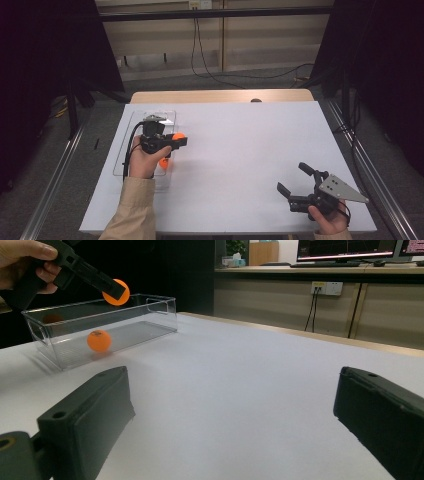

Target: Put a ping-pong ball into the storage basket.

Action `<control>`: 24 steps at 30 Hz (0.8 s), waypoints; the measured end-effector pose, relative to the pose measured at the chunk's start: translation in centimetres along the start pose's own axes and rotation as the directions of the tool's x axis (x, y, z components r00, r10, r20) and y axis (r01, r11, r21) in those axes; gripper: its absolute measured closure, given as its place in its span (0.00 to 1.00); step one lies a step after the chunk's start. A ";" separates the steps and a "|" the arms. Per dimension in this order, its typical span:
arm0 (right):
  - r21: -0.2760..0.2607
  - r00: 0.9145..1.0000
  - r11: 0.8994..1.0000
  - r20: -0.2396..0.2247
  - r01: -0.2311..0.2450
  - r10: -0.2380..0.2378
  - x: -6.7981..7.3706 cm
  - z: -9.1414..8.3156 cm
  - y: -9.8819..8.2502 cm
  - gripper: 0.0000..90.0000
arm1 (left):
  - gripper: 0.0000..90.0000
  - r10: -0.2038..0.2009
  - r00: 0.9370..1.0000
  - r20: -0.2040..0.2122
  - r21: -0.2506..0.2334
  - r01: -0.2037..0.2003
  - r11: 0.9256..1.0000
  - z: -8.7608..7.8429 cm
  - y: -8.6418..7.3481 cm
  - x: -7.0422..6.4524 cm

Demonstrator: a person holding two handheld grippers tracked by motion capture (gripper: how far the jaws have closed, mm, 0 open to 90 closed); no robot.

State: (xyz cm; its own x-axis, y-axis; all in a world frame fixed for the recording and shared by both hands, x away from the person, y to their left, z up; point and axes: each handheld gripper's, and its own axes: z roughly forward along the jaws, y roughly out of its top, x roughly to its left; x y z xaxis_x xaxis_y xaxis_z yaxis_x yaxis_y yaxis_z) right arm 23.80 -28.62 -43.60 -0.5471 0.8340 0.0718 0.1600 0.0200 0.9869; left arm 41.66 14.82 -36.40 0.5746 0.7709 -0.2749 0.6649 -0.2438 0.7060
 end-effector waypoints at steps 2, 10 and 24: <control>-0.001 1.000 1.000 0.000 0.001 -0.001 0.0 0.0 0.0 0.02 | 0.57 0.000 1.000 0.000 -0.001 0.000 1.000 0.0 0.0 0.0; 0.000 1.000 1.000 0.000 0.001 -0.001 0.0 0.0 0.0 0.02 | 0.57 -0.005 1.000 -0.002 -0.005 0.005 1.000 -0.4 0.0 0.2; -0.003 1.000 1.000 0.001 0.003 -0.003 0.0 0.0 0.0 0.02 | 0.57 -0.013 1.000 -0.004 -0.009 0.013 1.000 -0.9 0.1 0.6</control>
State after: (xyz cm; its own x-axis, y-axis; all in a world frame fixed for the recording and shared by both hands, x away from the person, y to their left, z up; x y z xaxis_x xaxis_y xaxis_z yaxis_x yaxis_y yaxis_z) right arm 23.79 -28.68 -43.57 -0.5471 0.8342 0.0690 0.1558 0.0205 0.9876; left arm 41.61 15.81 -35.93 0.5644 0.7761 -0.2814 0.6677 -0.2288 0.7084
